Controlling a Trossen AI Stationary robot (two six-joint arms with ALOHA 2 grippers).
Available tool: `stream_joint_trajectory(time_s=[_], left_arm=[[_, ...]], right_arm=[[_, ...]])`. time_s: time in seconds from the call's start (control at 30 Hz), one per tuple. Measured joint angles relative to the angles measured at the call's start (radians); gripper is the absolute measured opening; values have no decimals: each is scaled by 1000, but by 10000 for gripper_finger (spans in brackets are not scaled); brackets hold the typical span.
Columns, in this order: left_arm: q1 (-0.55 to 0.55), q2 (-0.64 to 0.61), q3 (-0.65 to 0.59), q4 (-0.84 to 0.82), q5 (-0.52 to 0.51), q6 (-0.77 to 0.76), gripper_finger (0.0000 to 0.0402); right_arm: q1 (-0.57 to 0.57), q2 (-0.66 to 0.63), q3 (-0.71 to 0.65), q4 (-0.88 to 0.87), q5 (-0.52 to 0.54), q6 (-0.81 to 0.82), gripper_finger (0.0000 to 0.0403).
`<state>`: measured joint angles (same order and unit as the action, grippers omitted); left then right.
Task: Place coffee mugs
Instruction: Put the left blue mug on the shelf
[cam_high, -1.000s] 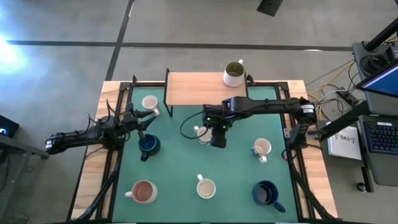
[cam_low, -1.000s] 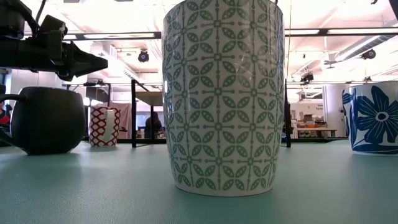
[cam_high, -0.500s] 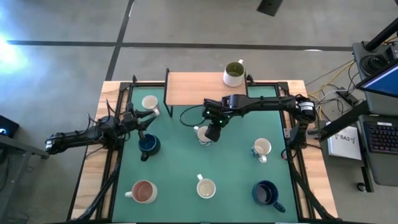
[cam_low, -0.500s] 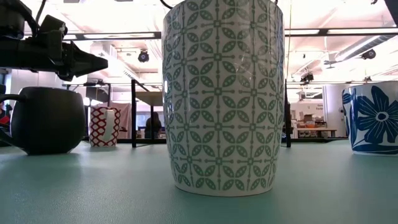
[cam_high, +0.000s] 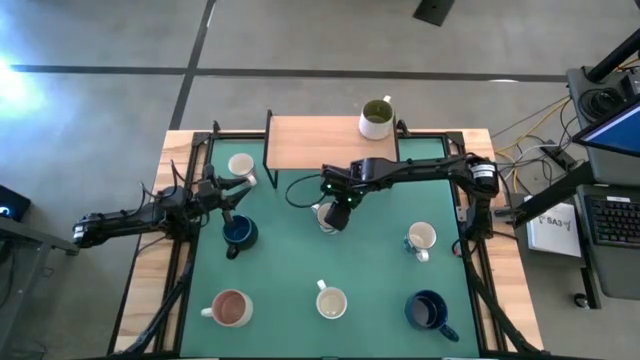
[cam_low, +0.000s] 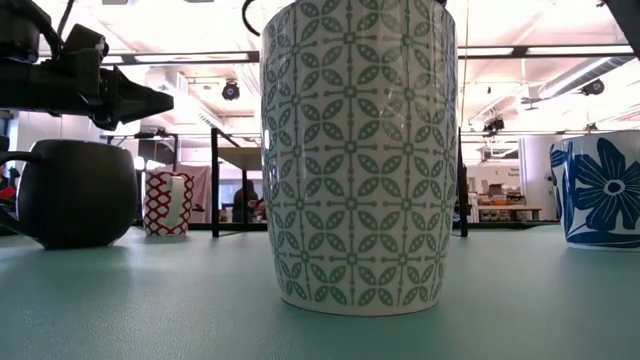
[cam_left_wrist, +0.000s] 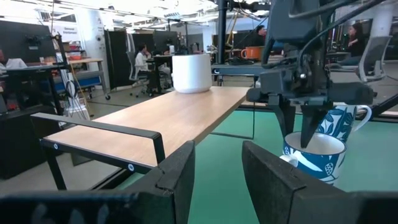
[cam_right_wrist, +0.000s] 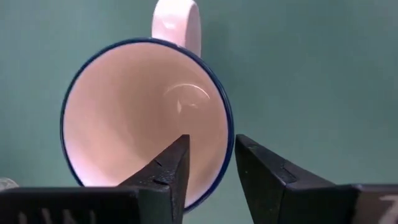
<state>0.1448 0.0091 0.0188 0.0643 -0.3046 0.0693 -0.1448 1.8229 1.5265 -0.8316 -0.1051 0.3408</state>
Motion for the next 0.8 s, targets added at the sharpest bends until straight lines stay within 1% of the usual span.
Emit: stream_joint_trajectory(time_s=[0.1,0.3,0.43,0.5,0.7,0.8], left_arm=[[0,0,0,0,0,0,116],[0,0,0,0,0,0,116],[0,0,0,0,0,0,116],[0,0,0,0,0,0,116],[0,0,0,0,0,0,116],[0,0,0,0,0,0,116]], right_arm=[[0,3,1,0,2,0,91],[0,3,2,-5,-14,0,20],[0,-3,2,-10,-86,44,17],[0,-9,22,-45,-114,62,16],[1,-12,185,-207,-100,56,15],[-6,-12,283,-249,-54,55,15]])
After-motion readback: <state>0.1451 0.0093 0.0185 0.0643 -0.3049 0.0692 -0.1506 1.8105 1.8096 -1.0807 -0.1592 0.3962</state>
